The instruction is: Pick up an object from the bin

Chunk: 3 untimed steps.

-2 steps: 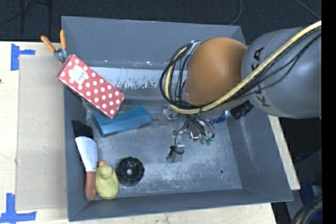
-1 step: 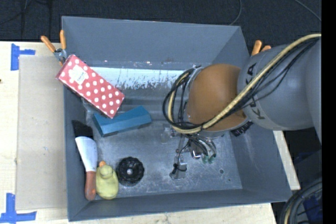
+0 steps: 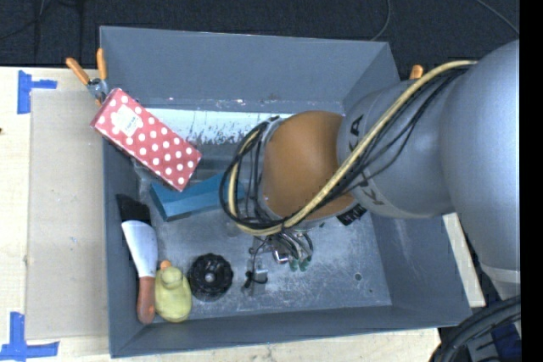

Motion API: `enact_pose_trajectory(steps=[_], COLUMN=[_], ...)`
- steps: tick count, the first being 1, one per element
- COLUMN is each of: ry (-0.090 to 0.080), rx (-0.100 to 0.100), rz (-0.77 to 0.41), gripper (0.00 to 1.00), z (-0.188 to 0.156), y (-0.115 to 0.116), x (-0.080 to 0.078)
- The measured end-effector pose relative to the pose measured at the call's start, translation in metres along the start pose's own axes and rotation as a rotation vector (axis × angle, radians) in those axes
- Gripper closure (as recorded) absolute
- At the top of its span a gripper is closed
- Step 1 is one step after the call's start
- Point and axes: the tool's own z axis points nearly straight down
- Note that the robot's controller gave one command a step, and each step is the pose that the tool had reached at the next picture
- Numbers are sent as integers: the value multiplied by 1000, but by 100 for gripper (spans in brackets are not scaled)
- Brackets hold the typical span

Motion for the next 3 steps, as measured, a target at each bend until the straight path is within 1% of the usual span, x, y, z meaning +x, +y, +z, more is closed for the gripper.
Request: enact_pose_trajectory(steps=[1, 2, 3], ry=[-3, -7, -7], rx=[-4, 1, 1], rz=[-34, -278, -277], gripper=[0, 100, 100], z=[10, 38, 38], y=[41, 52, 52], x=[14, 24, 24])
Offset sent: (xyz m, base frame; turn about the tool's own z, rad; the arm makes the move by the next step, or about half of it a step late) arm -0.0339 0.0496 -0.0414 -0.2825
